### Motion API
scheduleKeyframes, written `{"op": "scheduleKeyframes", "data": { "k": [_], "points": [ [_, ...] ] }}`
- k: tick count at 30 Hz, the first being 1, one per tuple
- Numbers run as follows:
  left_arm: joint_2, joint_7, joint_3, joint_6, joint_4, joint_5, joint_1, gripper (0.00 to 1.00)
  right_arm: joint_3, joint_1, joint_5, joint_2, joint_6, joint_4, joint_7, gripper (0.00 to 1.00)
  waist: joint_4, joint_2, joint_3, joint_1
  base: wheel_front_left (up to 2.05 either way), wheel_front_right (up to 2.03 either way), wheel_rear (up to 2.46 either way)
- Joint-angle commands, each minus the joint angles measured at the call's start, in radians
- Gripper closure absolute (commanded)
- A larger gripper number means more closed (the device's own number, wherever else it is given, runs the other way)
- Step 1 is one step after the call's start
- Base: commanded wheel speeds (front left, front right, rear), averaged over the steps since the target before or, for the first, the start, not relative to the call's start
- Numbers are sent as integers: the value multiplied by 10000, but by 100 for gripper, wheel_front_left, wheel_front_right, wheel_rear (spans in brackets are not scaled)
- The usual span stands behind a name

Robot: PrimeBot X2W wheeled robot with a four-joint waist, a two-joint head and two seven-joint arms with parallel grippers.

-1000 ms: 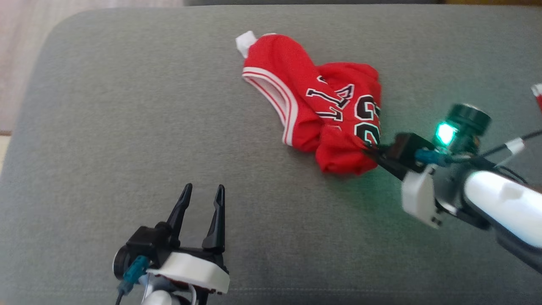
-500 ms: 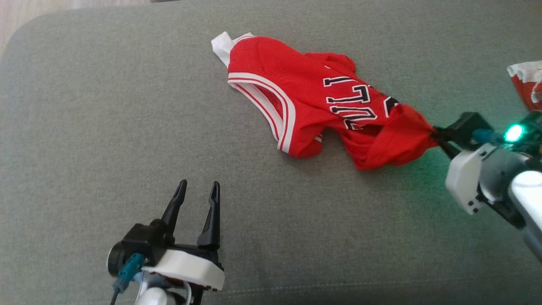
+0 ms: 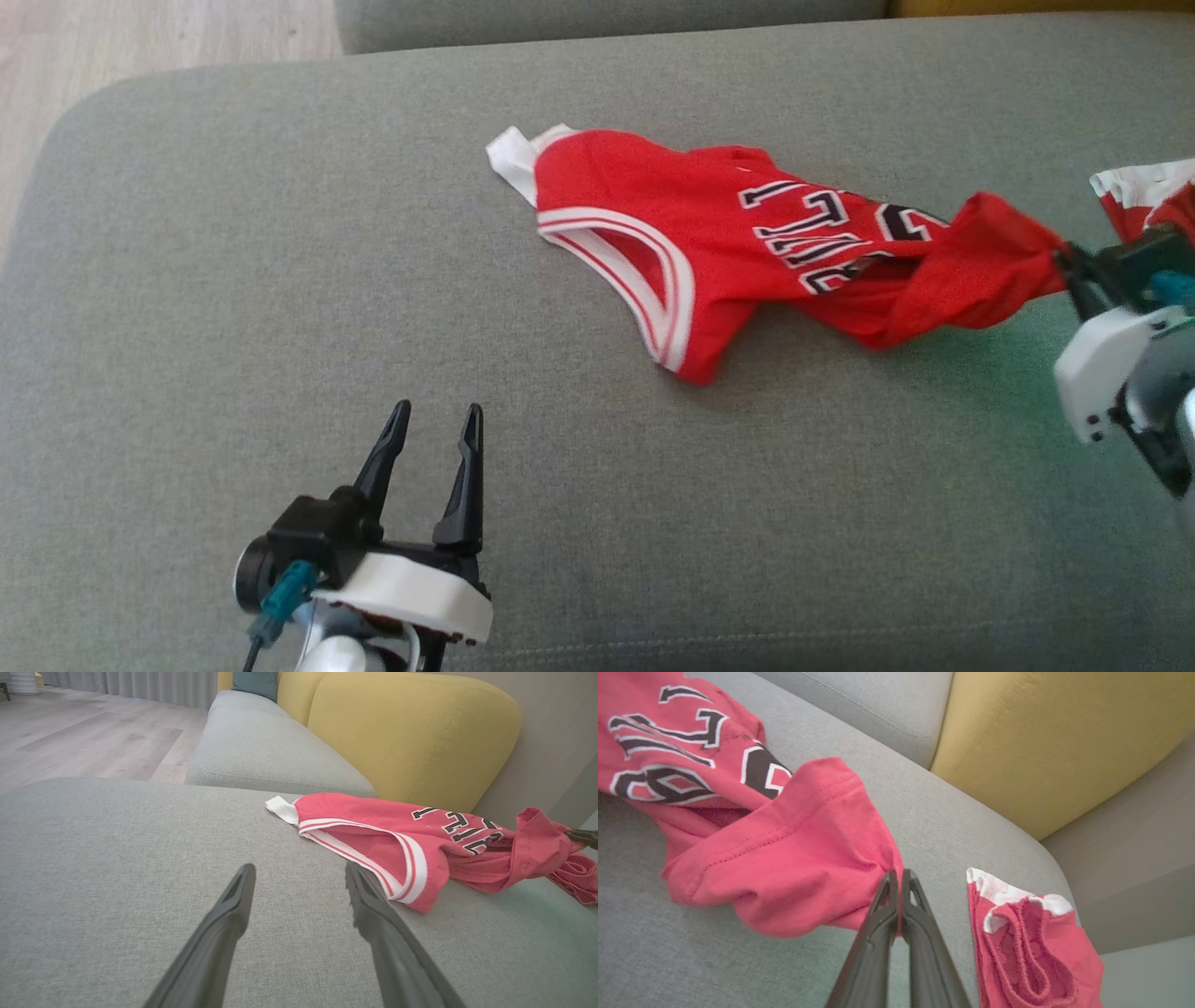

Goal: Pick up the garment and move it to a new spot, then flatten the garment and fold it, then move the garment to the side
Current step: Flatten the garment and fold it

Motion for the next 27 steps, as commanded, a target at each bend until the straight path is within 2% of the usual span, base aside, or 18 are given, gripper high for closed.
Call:
{"op": "scheduleKeyframes", "data": {
  "k": [1, 2, 3, 4, 9, 14, 21, 27],
  "points": [
    [-30, -122, 407, -20, -327, 108, -91, 0, -252, 24, -235, -82, 65, -155, -198, 54, 21, -1, -46, 0, 0, 0, 0],
    [-30, -122, 420, -19, -330, 109, -68, 0, -432, 37, -397, -14, 65, -60, -255, 7, 21, -1, -68, 0, 0, 0, 0],
    [-30, -122, 420, -19, -330, 109, -68, 0, -432, 37, -397, -14, 65, -60, -255, 7, 21, -1, -68, 0, 0, 0, 0],
    [-30, -122, 431, -17, -331, 110, -49, 0, -598, 55, -521, 70, 65, 28, -305, 0, 18, -1, -88, 0, 0, 0, 0],
    [-30, -122, 461, 5, -351, 115, 23, 0, -1212, 134, -837, 490, 65, 71, -714, 0, -89, -1, -172, 0, 0, 0, 0],
    [-30, -122, 459, 15, -370, 112, 72, 0, -2009, 333, -780, 1093, 65, -584, -1565, 0, -275, -1, -290, 0, 0, 0, 0],
    [-30, -122, 510, 32, -399, 75, 150, 0, -3331, 1308, -433, 2572, 65, -2013, -2646, 0, -488, -1, -578, 0, 0, 0, 0],
    [-30, -122, 591, 20, -409, 76, 212, 0, -3578, 2225, -479, 3726, 65, -3046, -2955, 0, -531, -1, -755, 0, 0, 0, 0]
  ]
}}
